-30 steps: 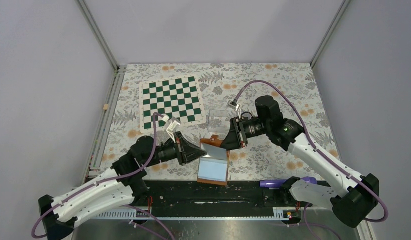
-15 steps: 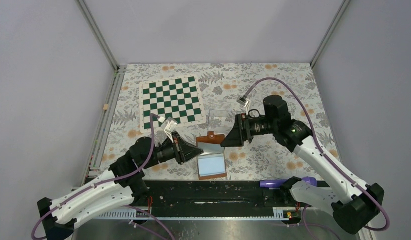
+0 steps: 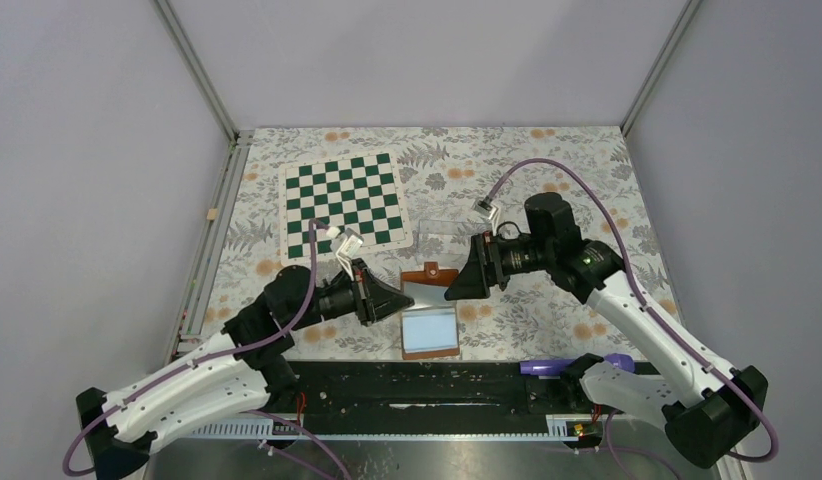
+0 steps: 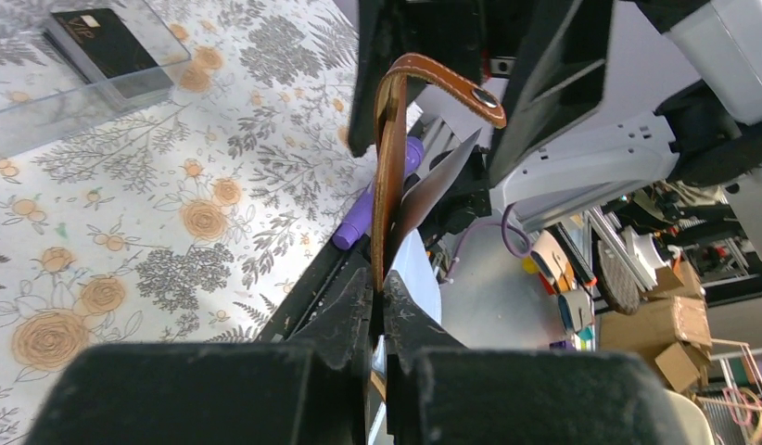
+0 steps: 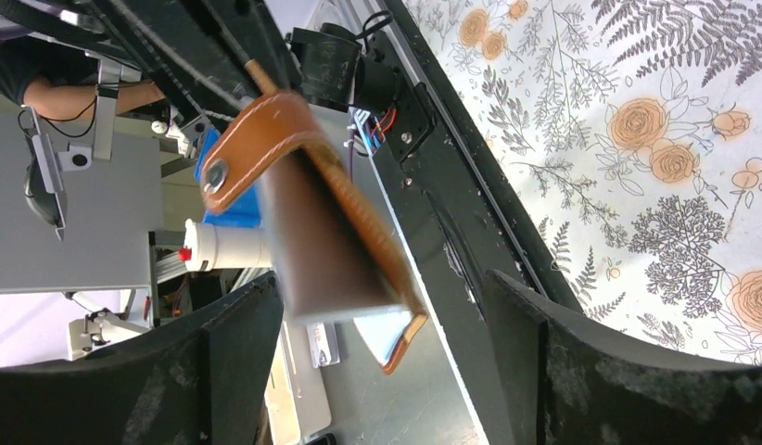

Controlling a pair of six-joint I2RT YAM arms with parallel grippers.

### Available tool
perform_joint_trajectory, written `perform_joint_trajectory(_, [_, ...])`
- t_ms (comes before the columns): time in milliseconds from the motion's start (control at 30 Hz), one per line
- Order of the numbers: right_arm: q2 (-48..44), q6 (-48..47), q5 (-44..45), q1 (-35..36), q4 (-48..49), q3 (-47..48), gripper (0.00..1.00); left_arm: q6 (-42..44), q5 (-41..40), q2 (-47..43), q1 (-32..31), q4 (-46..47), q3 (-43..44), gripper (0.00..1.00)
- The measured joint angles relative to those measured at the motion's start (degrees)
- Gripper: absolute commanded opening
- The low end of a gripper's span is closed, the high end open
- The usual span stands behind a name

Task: Put the credit cards into the card holder
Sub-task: Open the card holder.

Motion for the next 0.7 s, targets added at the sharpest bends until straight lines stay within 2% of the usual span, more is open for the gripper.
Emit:
perform_joint_trajectory(100, [2.10,-0.44,0.00,0.09,-1.22,0.26,0.80,-0.24,2.58,1.64,0.00,1.36,0.11,0.00])
perform_joint_trajectory(200, [4.31,-1.44,0.00,0.48,-3.21,1.84,0.67,-0.42,5.16,3.06,0.00,2.23,0.11,0.00])
perform_joint_trajectory(367, [7.43,-4.92,-0.42,2.69,-7.32,6.51,0.55,-0.92,7.91,4.22,0.00,3.13,0.13,0.00])
perform_joint_trajectory(467, [9.11,-7.34,-0.48,5.44,-9.99,8.81,0.40,-0.94,8.68,4.42,0.00,3.34,0.24,0.00])
perform_joint_trajectory(600, [10.34,-9.22,-1.92,7.96,-12.26,9.27,0.05,-0.94,9.20,4.42,0.00,3.43,0.37,0.00])
perform_joint_trajectory(633, [10.51,-9.60,-2.23,8.15,-12.48,9.27,0.00,-0.94,9.22,4.39,0.00,3.34,0.42,0.00])
perform_joint_trajectory(667, [10.64,-9.70,-2.78,8.20,-12.57,9.27,0.00,-0.94,9.22,4.37,0.00,3.23,0.42,0.00])
perform_joint_trajectory(700, [10.69,-9.84,-3.08,8.20,-12.66,9.27,0.00,-0.94,9.18,4.37,0.00,2.97,0.42,0.13])
